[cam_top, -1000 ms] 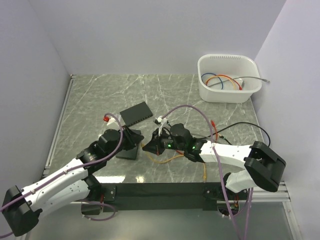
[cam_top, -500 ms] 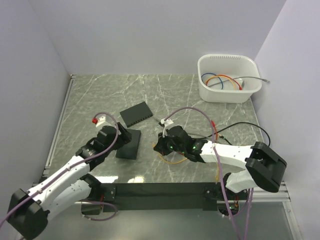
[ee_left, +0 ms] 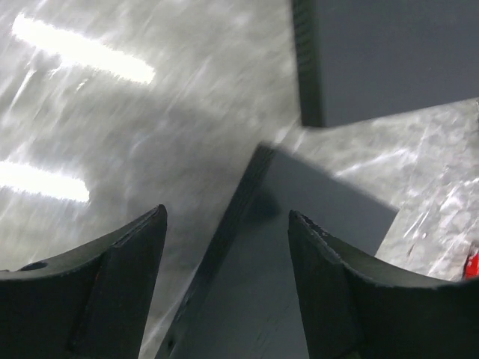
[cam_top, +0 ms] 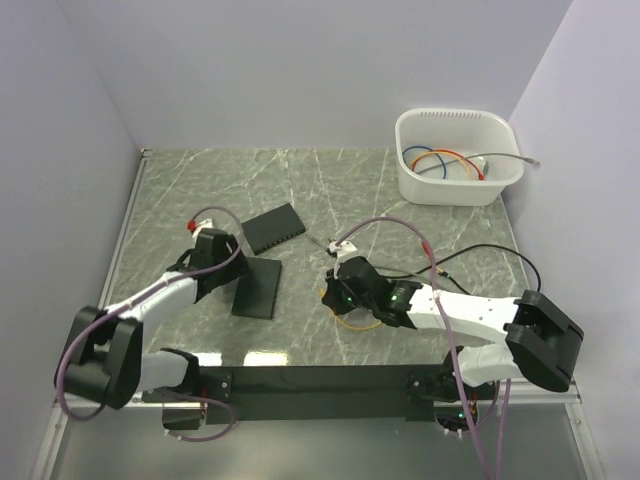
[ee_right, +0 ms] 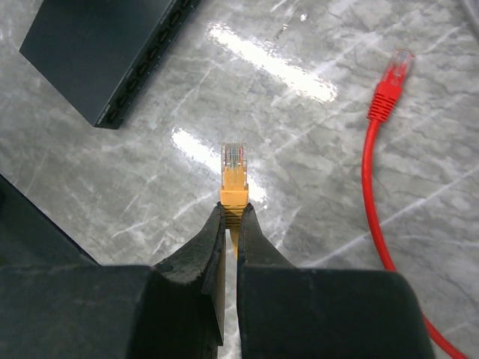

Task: Insert the plug into the switch port

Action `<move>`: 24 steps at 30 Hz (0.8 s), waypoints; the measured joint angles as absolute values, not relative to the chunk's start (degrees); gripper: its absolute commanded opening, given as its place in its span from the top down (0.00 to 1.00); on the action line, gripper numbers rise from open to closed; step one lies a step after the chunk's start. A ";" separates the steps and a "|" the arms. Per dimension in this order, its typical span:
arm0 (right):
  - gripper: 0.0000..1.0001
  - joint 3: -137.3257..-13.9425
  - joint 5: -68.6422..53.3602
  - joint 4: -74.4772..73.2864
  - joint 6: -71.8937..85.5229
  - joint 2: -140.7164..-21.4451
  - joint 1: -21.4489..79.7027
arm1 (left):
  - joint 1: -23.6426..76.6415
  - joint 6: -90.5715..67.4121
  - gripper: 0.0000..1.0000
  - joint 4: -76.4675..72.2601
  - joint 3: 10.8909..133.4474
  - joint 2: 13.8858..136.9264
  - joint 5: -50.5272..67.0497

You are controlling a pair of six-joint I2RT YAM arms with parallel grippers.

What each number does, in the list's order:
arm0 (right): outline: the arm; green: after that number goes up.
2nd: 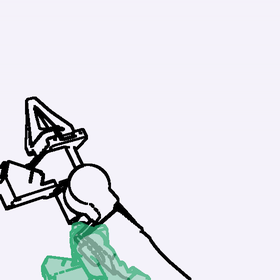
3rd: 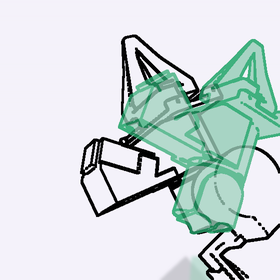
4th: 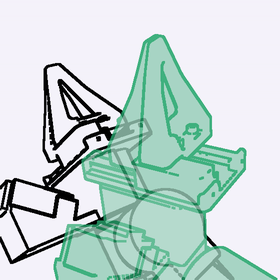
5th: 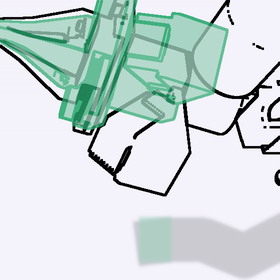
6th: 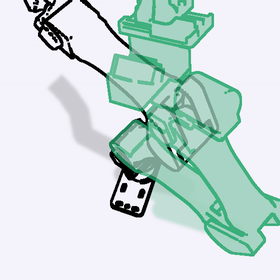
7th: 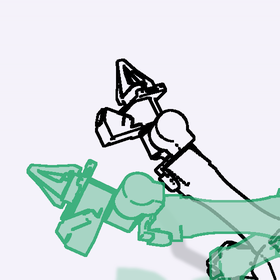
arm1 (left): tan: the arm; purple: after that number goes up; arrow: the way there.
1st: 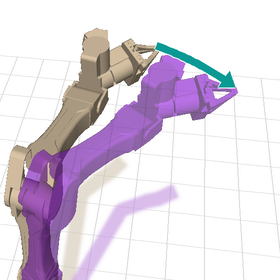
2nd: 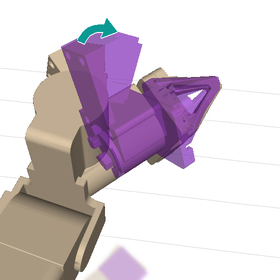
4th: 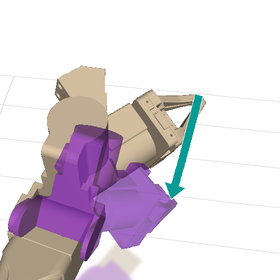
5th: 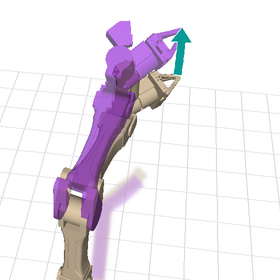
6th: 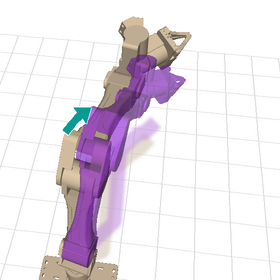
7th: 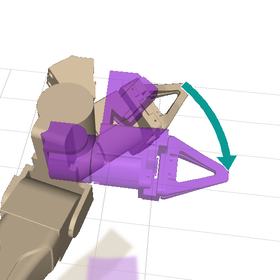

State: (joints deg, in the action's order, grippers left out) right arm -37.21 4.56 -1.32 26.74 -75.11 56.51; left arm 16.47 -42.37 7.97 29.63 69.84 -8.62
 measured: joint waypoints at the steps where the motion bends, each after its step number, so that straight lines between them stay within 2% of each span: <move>1: 1.00 -37.06 4.78 -1.61 26.72 -74.70 56.60 | 16.47 -41.60 0.30 7.40 30.72 71.48 -8.38; 9: 1.00 -35.88 5.76 -3.49 26.61 -70.52 56.75 | 16.58 -38.17 0.38 1.04 37.45 82.46 -2.70; 14: 1.00 -35.88 6.13 -3.86 26.11 -70.81 56.75 | 19.62 -37.89 0.43 -1.80 37.45 84.05 0.19; 24: 1.00 -35.88 6.02 -3.84 26.15 -73.56 57.93 | 27.94 -36.60 0.45 -3.75 39.68 85.89 1.54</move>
State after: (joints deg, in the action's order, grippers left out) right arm -35.88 6.02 -3.84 26.15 -73.56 57.93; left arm 27.94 -36.60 -3.75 39.68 85.89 1.54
